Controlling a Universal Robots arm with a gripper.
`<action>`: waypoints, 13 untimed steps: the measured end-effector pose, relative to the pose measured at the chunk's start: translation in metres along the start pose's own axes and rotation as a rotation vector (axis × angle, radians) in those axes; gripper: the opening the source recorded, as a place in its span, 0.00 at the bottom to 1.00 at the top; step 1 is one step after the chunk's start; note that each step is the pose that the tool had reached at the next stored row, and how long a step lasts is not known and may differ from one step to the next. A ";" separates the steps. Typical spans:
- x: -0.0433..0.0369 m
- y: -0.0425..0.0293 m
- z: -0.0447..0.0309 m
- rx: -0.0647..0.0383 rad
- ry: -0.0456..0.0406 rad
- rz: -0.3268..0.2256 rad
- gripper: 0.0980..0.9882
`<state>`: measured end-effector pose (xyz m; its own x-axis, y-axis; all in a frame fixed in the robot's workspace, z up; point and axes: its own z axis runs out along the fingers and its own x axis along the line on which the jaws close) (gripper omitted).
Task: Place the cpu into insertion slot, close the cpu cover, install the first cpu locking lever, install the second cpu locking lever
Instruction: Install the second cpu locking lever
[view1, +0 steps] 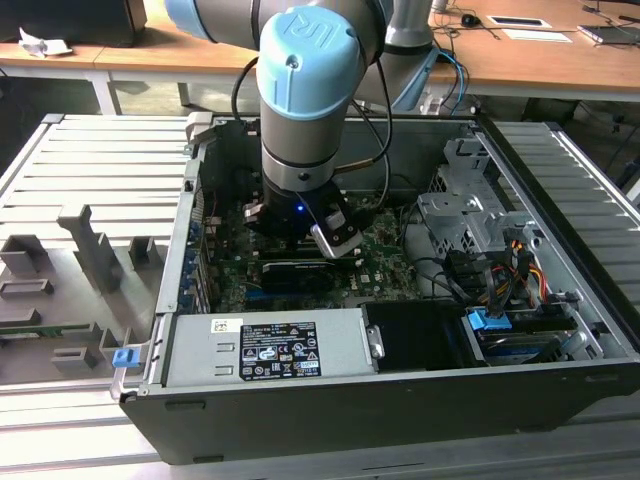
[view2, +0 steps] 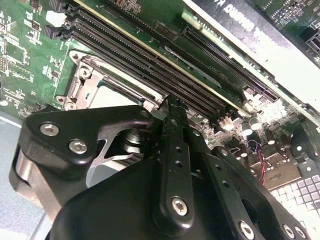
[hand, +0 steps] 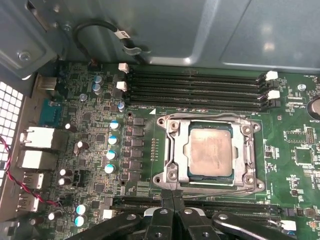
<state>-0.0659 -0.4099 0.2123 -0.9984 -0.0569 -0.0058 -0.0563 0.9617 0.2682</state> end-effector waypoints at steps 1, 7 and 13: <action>0.0001 -0.0006 -0.0001 -0.003 -0.0003 0.000 0.01; 0.0026 -0.0035 -0.0006 -0.035 -0.0027 0.002 0.01; 0.0078 -0.0045 0.0039 -0.042 -0.0034 0.003 0.01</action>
<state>-0.0734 -0.4136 0.2073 -0.9986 -0.0526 -0.0081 -0.0525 0.9499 0.3082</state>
